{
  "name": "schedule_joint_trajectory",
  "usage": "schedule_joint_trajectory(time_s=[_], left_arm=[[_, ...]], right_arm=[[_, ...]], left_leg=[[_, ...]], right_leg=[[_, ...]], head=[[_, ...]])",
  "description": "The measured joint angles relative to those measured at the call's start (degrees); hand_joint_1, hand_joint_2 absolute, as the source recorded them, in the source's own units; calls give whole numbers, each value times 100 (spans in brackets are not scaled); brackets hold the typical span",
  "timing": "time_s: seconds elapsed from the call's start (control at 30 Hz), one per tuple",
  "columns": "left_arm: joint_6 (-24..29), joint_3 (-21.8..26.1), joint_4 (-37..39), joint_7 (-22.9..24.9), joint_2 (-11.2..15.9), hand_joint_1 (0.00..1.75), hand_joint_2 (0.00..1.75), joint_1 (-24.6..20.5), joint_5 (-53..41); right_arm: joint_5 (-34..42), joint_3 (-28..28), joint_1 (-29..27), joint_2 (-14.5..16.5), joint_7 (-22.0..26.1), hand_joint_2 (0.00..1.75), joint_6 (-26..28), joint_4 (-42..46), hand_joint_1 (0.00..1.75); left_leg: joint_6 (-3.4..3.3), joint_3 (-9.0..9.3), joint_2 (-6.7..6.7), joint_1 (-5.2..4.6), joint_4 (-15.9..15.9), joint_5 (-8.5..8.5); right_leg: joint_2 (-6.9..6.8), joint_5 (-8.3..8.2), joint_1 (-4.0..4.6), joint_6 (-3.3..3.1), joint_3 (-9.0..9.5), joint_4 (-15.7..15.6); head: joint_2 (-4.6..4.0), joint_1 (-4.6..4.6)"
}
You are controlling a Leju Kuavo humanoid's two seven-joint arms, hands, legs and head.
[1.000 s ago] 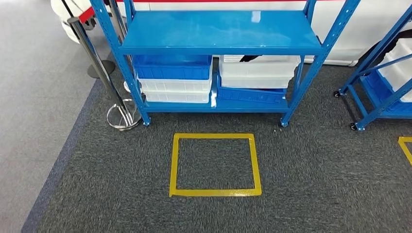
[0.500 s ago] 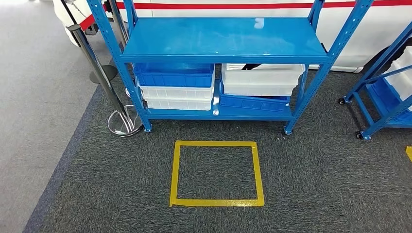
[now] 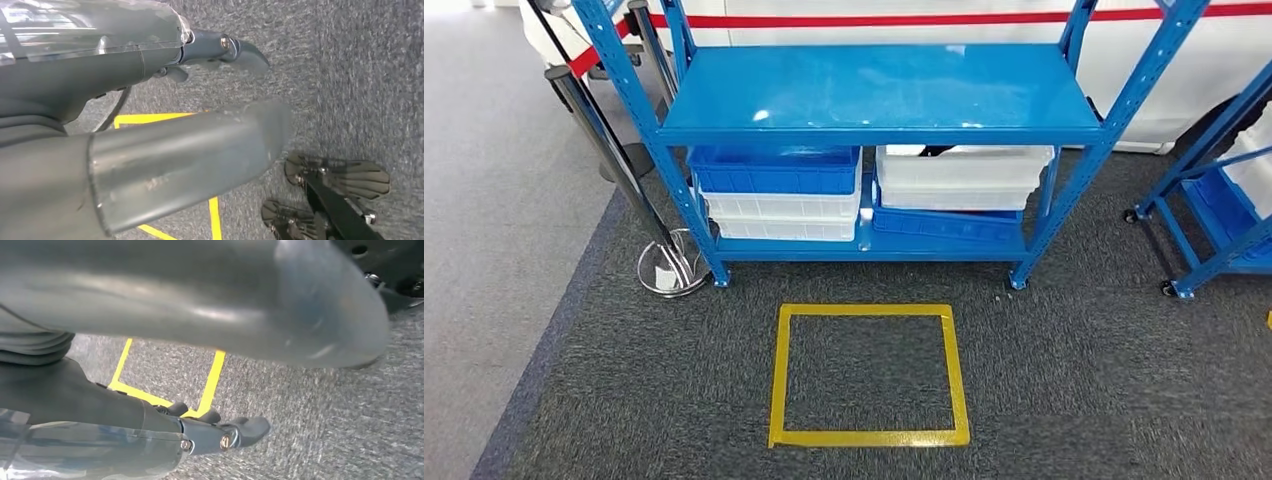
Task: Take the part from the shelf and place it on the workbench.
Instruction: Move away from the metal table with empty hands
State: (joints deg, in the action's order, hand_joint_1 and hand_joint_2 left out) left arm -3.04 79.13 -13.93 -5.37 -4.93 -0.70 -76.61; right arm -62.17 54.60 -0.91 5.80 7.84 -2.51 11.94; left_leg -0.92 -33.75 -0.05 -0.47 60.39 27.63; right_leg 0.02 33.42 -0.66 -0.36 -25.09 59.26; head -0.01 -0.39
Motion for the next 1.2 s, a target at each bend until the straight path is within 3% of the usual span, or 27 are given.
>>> schedule_joint_trajectory(time_s=[0.07, 0.1, 0.2, 0.23, 0.27, 0.3, 0.33, 0.37, 0.43, 0.47, 0.53, 0.57, 0.63, 0.7, 0.77, 0.8, 0.83, 0.9, 0.93, 0.97, 1.07, 1.13, 1.2], left_arm=[[1, 1, -1, 1, 3, 0, 0, -11, 1], [1, 1, -1, 1, 2, 0, 0, -20, 1], [0, 1, -1, 1, 0, 0, 0, -33, 1], [-1, 1, -1, 1, -1, 0, 0, -27, 1], [-1, 1, -1, 1, -3, 0, 0, -17, 1], [-1, 1, -1, 1, -4, 0, 0, -8, 1], [-2, 1, 0, 1, -7, 0, 0, -1, 0], [-3, 1, 0, 1, -9, 0, 0, 4, -1], [-5, 2, -1, 3, -12, 0, 0, -3, -2], [-5, 2, -1, 4, -13, 0, 0, -13, -2], [-7, 2, 0, 7, -13, 0, 0, -44, -2], [-8, 1, 0, 7, -14, 0, 0, -53, -3], [-8, 1, -1, 8, -13, 0, 0, -63, -5], [-8, 2, -1, 8, -13, 0, 0, -56, -5], [-9, 2, -1, 8, -13, 0, 0, -34, -5], [-9, 2, -1, 8, -14, 0, 0, -20, -5], [-9, 2, -1, 8, -14, 0, 0, -5, -5], [-8, 3, -1, 8, -13, 0, 0, 33, -4], [-9, 4, -1, 9, -13, 0, 0, 46, -5], [-9, 5, -1, 10, -12, 0, 0, 51, -6], [-9, 5, -1, 11, -7, 0, 0, 5, -8], [-10, 5, -1, 11, -5, 0, 0, -23, -7], [-11, 5, -1, 15, -5, 0, 0, -25, -7]], right_arm=[[-2, 0, 20, -2, 1, 0, 0, 1, 0], [-3, 0, 34, -3, 1, 0, 0, 1, 0], [-4, 0, 56, -3, 2, 0, 0, 1, 0], [-5, 0, 45, -3, 1, 0, 0, 1, 0], [-6, 0, 30, -5, 1, 0, 0, 1, 0], [-8, 0, 10, -7, -1, 0, 0, 1, 0], [-10, 0, -7, -8, -2, 0, 0, 1, 0], [-13, 0, -23, -9, -2, 0, -1, 1, 0], [-21, 0, -29, -9, -3, 0, -4, 0, 0], [-23, 0, -24, -8, -3, 0, -7, 0, 0], [-28, 0, -6, -2, -3, 0, -10, 0, 0], [-31, 0, -7, 1, -3, 0, -11, -1, 0], [-39, 0, -8, 8, -2, 0, -13, -1, 0], [-43, 0, -10, 7, -3, 0, -11, 0, 0], [-43, 1, -21, 4, -3, 0, -9, 1, 0], [-43, 1, -28, 3, -3, 0, -9, 1, 0], [-43, 2, -33, 3, -3, 0, -10, 1, 0], [-44, 1, -51, 6, -3, 0, -13, -3, 0], [-44, 1, -48, 9, -2, 0, -14, -7, 0], [-45, 1, -43, 11, -2, 0, -15, -10, 0], [-48, 2, 22, 17, -2, 0, -15, -13, 0], [-54, 2, 65, 19, 1, 0, -17, -13, 0], [-58, 2, 71, 20, 2, 0, -22, -14, 0]], left_leg=[[-90, 173, -18, 24, -101, -6], [-122, 264, -24, 36, -148, 8], [-159, 422, -27, 49, -204, 111], [-157, 470, -33, 50, -205, 164], [-151, 526, -42, 52, -206, 222], [-141, 602, -52, 54, -206, 281], [-128, 682, -60, 57, -206, 345], [-108, 765, -65, 55, -204, 408], [-40, 902, -73, 41, -218, 543], [0, 972, -73, 33, -211, 576], [73, 1040, -67, 26, -119, 551], [98, 1011, -60, 30, 42, 504], [148, 706, -43, 49, 579, 532], [195, 230, -34, 68, 1167, 802], [219, -144, -33, 84, 1359, 1092], [217, -237, -32, 90, 1239, 1088], [202, -276, -30, 94, 990, 924], [140, -275, -16, 75, 449, 249], [103, -246, -6, 52, 289, 5], [63, -214, 0, 28, 216, -125], [-66, -1, -22, 18, 70, -30], [-132, 203, -29, 44, -74, 19], [-160, 368, -22, 52, -159, 91]], right_leg=[[-4, -45, -6, 63, 5, 236], [-4, -29, -8, 87, -111, 468], [0, 308, -16, 147, -839, 1362], [0, 423, -18, 154, -1055, 1514], [0, 450, -19, 153, -1197, 1521], [-1, 357, -17, 141, -1260, 1373], [-2, 137, -15, 123, -1249, 1091], [-5, -189, -9, 100, -1202, 758], [-6, -547, 18, 46, -1093, 322], [-1, -608, 26, 16, -1050, 236], [14, -562, 21, -50, -926, 175], [14, -551, 10, -89, -846, 133], [7, -473, -1, -154, -680, 80], [8, -366, 0, -181, -552, 53], [19, -239, 0, -175, -407, 38], [24, -166, 0, -168, -318, 35], [26, -88, 1, -158, -222, 32], [31, 65, 3, -121, -47, 30], [38, 136, 1, -86, 24, 23], [44, 186, -3, -46, 99, 18], [34, 76, -13, 80, 125, 256], [22, -33, -15, 136, -225, 807], [18, 173, -21, 177, -739, 1375]], head=[[-1, 14], [-1, 31], [0, 55], [-1, 54], [-1, 52], [-1, 58], [0, 61], [0, 67], [1, 72], [1, 73], [0, 57], [0, 50], [1, 30], [0, 17], [-1, 15], [0, 13], [-1, 13], [0, 15], [0, 16], [1, 21], [0, 26], [-1, 48], [-1, 64]])
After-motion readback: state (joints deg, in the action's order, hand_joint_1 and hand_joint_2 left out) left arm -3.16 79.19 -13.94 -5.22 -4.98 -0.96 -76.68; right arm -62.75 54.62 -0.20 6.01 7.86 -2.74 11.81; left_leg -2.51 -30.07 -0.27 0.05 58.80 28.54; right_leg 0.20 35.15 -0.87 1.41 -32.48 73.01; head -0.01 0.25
